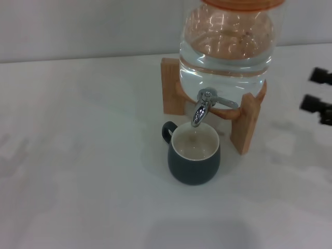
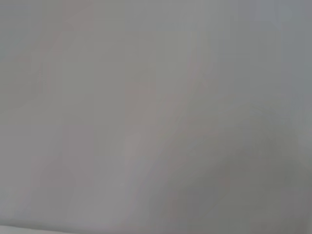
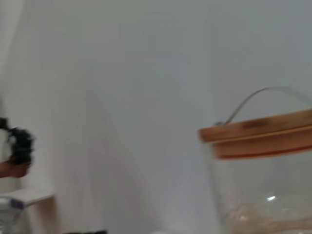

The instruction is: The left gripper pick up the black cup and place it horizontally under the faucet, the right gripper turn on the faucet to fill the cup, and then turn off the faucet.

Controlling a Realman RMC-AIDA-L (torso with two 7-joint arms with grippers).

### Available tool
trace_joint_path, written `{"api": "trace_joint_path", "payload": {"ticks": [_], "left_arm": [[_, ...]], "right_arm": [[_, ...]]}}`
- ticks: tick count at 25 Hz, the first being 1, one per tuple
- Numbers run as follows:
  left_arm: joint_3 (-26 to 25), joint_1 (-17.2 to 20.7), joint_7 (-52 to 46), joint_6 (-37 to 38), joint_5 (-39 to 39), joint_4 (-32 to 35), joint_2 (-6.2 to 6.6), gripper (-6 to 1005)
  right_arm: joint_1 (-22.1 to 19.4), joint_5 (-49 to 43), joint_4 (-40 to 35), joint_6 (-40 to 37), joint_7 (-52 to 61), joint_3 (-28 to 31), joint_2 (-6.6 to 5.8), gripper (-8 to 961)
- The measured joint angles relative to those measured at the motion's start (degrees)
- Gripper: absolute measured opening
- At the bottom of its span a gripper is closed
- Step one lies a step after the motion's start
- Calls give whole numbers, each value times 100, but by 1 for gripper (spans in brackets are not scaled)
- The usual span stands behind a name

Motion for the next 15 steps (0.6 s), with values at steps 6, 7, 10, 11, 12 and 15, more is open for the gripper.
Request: {"api": "trace_joint_path", "payload": {"ticks": [6, 7, 10, 11, 12, 15], "left_arm": [[-389, 99, 10, 57, 3, -12, -10, 569], [-451, 108, 15, 58, 3, -13, -10, 569], [-472, 110, 32, 62, 5, -15, -10, 569], [-473, 110, 41, 64, 7, -17, -10, 569], [-473, 110, 53, 65, 9, -20, -9, 568], [-468, 112, 89, 65, 31, -53, -14, 568]], "right_arm": [[137, -197, -425, -471, 448, -915, -1, 806], [160, -250, -505, -586, 518, -1074, -2, 806], [227, -413, -750, -955, 727, -1487, -4, 806], [240, -462, -806, -1047, 777, -1577, -3, 806], [259, -529, -880, -1202, 845, -1671, -3, 806], [299, -627, -974, -1500, 950, -1825, -3, 806]]}}
